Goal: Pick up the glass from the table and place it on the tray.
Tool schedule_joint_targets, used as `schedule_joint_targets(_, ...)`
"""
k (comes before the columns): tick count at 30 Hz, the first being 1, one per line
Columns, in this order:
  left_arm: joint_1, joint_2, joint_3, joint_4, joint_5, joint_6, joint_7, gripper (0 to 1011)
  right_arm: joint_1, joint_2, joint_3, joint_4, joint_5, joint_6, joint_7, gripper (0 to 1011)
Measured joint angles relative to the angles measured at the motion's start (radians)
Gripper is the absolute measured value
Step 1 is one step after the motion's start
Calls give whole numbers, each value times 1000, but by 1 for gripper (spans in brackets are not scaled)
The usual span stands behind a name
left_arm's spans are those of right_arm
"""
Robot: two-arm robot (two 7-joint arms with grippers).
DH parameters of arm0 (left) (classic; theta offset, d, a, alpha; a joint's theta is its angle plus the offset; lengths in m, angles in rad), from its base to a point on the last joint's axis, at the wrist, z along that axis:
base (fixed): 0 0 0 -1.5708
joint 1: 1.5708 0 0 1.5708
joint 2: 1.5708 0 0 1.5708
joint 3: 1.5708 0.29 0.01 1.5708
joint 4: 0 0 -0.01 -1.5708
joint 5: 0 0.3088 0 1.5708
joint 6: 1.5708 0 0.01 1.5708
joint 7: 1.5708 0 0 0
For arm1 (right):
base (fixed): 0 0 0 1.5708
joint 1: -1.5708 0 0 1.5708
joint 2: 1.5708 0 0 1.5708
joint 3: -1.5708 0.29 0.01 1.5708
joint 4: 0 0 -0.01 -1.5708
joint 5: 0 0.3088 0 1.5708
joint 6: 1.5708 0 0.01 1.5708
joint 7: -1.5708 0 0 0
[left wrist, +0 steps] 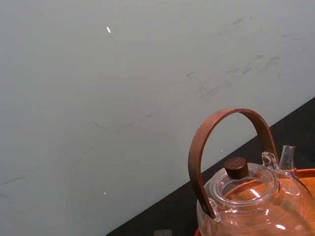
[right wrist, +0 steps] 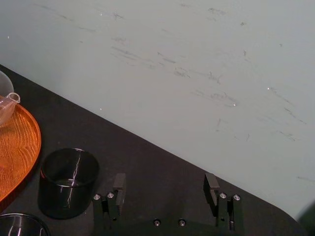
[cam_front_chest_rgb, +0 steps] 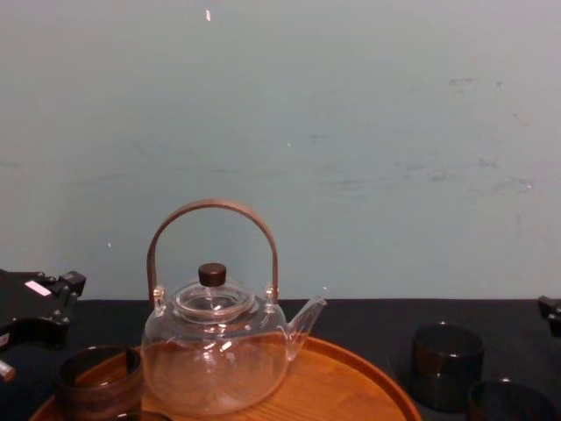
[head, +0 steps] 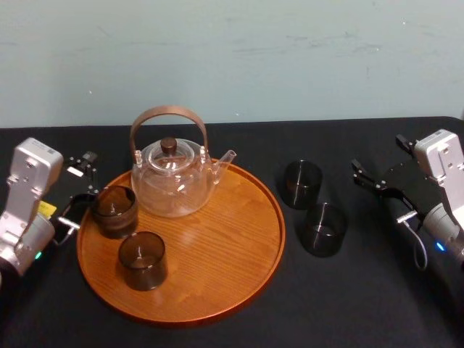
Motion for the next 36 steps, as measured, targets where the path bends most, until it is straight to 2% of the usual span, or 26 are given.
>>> schedule_joint_targets(5, 0, 0, 0, 0, 0, 0, 0, 0, -13, 0, 13, -7, 4, -12, 19, 1009)
schedule_joint_targets(9, 0, 0, 0, 0, 0, 0, 0, 0, -52, 8, 32, -47, 20, -14, 32, 1009)
schedule_joint_targets(16, 0, 0, 0, 0, 0, 0, 0, 0, -157, 42, 73, -169, 47, -6, 43, 1009)
schedule_joint_targets(17, 0, 0, 0, 0, 0, 0, 0, 0, -157, 42, 73, -169, 47, -6, 43, 1009)
schedule_joint_targets(23, 0, 0, 0, 0, 0, 0, 0, 0, -264, 70, 100, -283, 61, -6, 52, 1009)
schedule_joint_targets(29, 0, 0, 0, 0, 0, 0, 0, 0, -325, 67, 97, -322, 62, -12, 74, 1009)
schedule_joint_targets(36, 0, 0, 0, 0, 0, 0, 0, 0, -343, 51, 92, -321, 75, -12, 110, 1008)
